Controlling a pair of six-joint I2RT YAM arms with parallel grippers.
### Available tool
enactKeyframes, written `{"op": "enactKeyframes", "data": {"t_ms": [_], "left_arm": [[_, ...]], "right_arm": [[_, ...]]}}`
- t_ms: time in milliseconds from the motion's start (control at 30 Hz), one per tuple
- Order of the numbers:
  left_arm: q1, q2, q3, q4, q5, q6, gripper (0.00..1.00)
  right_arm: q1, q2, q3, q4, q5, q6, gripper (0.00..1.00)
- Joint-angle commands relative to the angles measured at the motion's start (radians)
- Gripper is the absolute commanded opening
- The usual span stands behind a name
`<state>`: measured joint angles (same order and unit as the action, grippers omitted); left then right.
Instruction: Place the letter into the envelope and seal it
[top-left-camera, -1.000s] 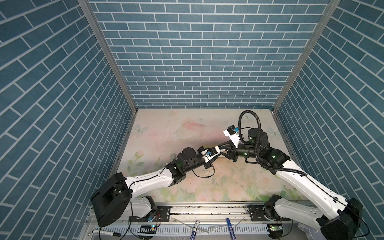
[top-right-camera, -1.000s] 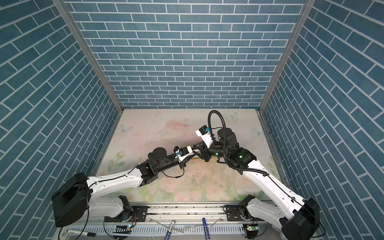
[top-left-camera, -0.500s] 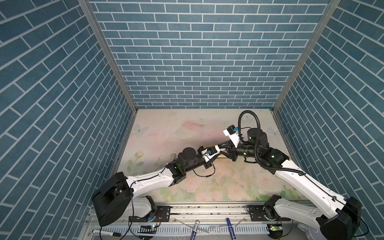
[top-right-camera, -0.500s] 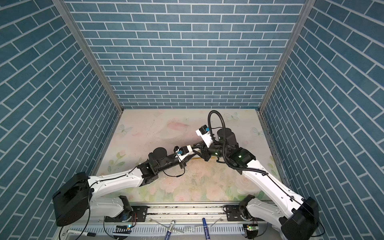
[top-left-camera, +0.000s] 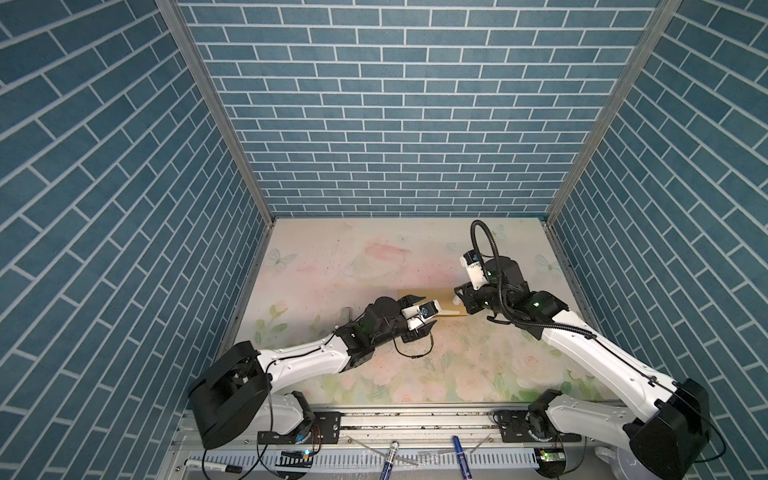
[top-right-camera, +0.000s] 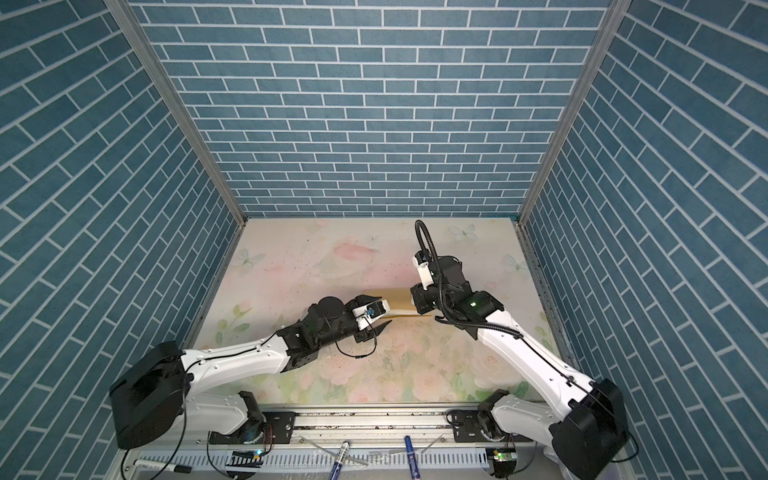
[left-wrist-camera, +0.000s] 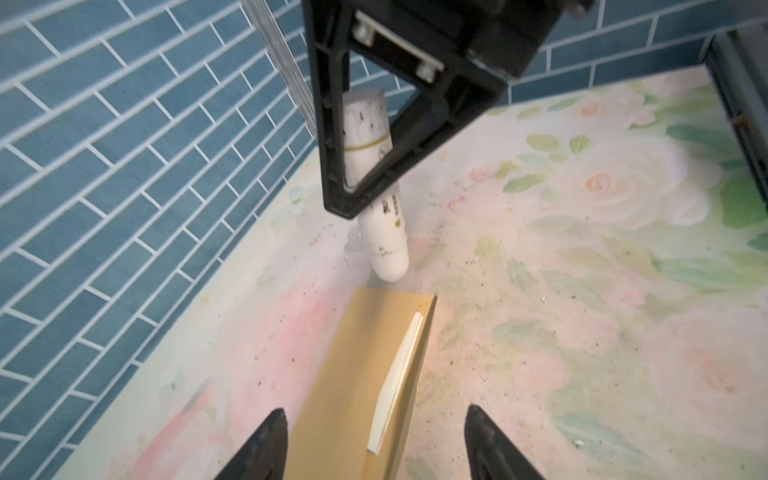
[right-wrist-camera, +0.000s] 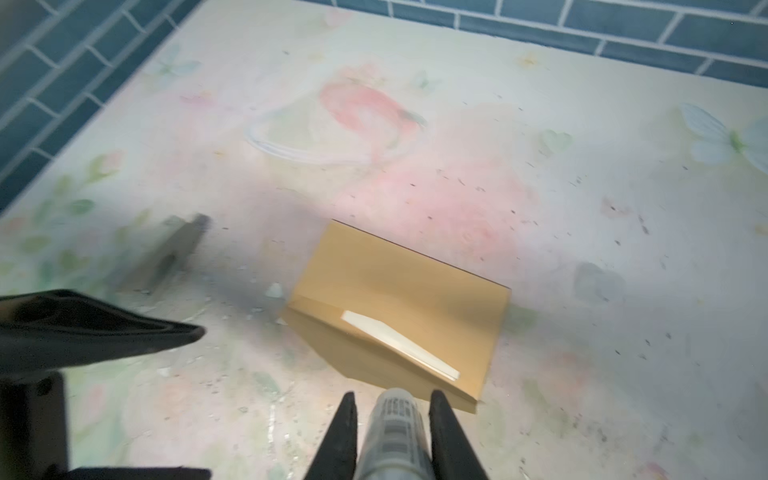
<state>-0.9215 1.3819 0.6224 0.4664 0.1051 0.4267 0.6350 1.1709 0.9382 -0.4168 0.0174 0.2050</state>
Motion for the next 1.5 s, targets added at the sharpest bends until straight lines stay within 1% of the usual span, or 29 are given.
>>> {"op": "enactKeyframes", "data": {"t_ms": [0,67,133,233,333,500,600,700,867,967,1067,1200,1300,1367,1467], "left_arm": [[-0.002,0.072,0.042,-0.037,-0.022,0.004,0.68],[0.000,0.118,0.066,-0.039,-0.019,0.000,0.68],[0.001,0.161,0.090,-0.047,-0.010,-0.005,0.67],[0.004,0.227,0.133,-0.051,-0.005,-0.009,0.63],[0.006,0.283,0.172,-0.070,-0.006,-0.017,0.58],[0.009,0.351,0.212,-0.080,0.006,-0.028,0.46],[0.009,0.380,0.220,-0.078,0.013,-0.035,0.40],[0.008,0.403,0.224,-0.075,0.011,-0.044,0.34],[0.008,0.422,0.227,-0.067,-0.015,-0.080,0.15],[0.005,0.399,0.225,-0.081,-0.047,-0.138,0.06],[-0.018,0.365,0.218,-0.110,-0.125,-0.208,0.00],[-0.092,0.335,0.217,-0.166,-0.300,-0.259,0.00],[-0.148,0.341,0.247,-0.222,-0.414,-0.338,0.00],[-0.168,0.355,0.273,-0.253,-0.440,-0.409,0.00],[-0.186,0.388,0.300,-0.257,-0.424,-0.460,0.01]], "right_arm": [[-0.008,-0.015,-0.008,0.004,0.148,-0.019,0.00],[-0.009,-0.031,-0.043,0.029,0.125,-0.064,0.00],[-0.012,-0.048,-0.053,0.029,0.082,-0.079,0.00],[-0.014,-0.077,-0.086,0.059,0.063,-0.053,0.00],[-0.014,-0.105,-0.129,0.102,0.067,-0.037,0.00],[-0.014,-0.162,-0.182,0.141,0.109,-0.024,0.00],[-0.014,-0.170,-0.179,0.123,0.137,-0.009,0.00],[-0.015,-0.164,-0.160,0.096,0.140,0.010,0.00],[-0.016,-0.153,-0.147,0.080,0.166,0.023,0.00],[-0.017,-0.157,-0.152,0.092,0.181,0.045,0.00],[-0.018,-0.148,-0.144,0.093,0.191,0.057,0.00],[-0.021,-0.128,-0.139,0.104,0.187,0.066,0.00],[-0.026,-0.112,-0.136,0.110,0.176,0.074,0.00],[-0.032,-0.099,-0.133,0.110,0.174,0.077,0.00],[-0.040,-0.090,-0.131,0.114,0.162,0.080,0.00]]}}
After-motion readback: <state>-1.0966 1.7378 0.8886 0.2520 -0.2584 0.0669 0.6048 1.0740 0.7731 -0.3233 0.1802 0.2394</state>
